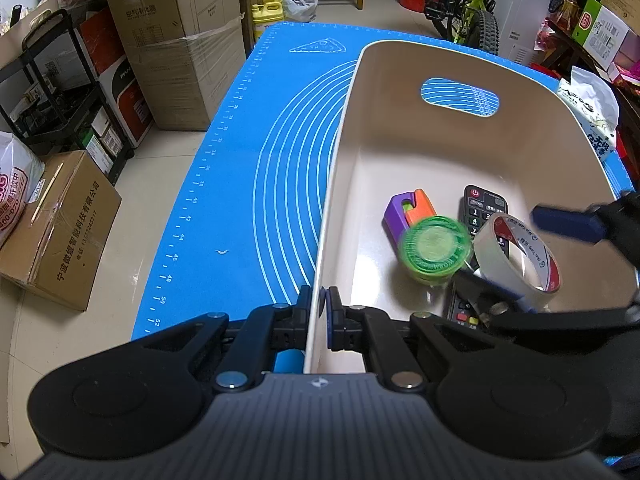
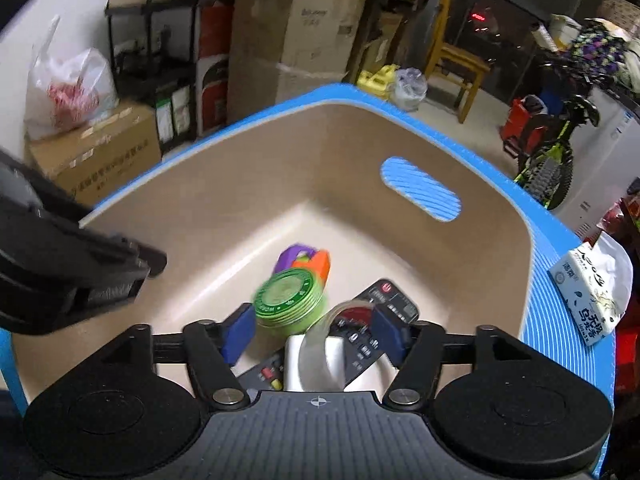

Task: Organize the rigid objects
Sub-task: 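Carry the green tin into the basket and open the right gripper, then move the right gripper to the black marker and grasp it, then carry the black marker into the basket and open the right gripper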

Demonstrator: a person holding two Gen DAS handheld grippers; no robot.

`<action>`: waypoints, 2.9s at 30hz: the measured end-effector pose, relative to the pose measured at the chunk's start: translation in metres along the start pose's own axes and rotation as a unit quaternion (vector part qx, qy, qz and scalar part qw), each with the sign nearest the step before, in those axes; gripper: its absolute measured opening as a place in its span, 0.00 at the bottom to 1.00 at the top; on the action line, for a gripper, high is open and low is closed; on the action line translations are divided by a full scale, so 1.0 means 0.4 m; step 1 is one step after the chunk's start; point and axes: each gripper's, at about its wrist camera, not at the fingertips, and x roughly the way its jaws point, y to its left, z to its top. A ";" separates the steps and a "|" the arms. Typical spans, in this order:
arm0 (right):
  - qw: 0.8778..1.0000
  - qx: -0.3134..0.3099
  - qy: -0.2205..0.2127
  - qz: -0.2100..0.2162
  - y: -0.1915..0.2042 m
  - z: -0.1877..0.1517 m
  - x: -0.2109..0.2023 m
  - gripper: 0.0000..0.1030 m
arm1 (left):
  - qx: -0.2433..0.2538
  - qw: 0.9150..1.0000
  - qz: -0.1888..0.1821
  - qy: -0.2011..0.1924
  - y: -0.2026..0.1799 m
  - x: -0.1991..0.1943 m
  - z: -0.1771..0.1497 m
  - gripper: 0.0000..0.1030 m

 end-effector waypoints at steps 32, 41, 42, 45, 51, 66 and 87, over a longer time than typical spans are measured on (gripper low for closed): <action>0.966 0.246 0.001 -0.081 -0.419 -0.235 -0.010 0.79 | 0.001 1.000 0.002 0.000 0.001 0.003 -0.001 0.08; 0.968 0.244 0.027 -0.059 -0.398 -0.263 0.060 0.78 | 0.004 1.000 0.006 0.000 -0.005 0.003 -0.002 0.08; 0.968 0.241 0.030 -0.058 -0.395 -0.261 0.069 0.77 | 0.005 1.000 0.006 0.000 -0.008 0.003 -0.001 0.08; 0.968 0.240 0.037 -0.057 -0.384 -0.256 0.087 0.72 | 0.006 1.000 0.006 0.000 -0.007 0.003 -0.002 0.08; 0.969 0.235 0.050 -0.063 -0.359 -0.263 0.111 0.61 | 0.006 1.000 0.007 0.000 -0.009 0.003 -0.002 0.08; 0.965 0.253 0.034 -0.061 -0.338 -0.279 0.084 0.24 | 0.006 1.000 0.007 0.000 -0.008 0.002 -0.002 0.08; 0.960 0.255 -0.066 -0.096 -0.368 -0.223 -0.104 0.24 | 0.004 1.000 0.006 0.000 -0.005 0.001 -0.002 0.08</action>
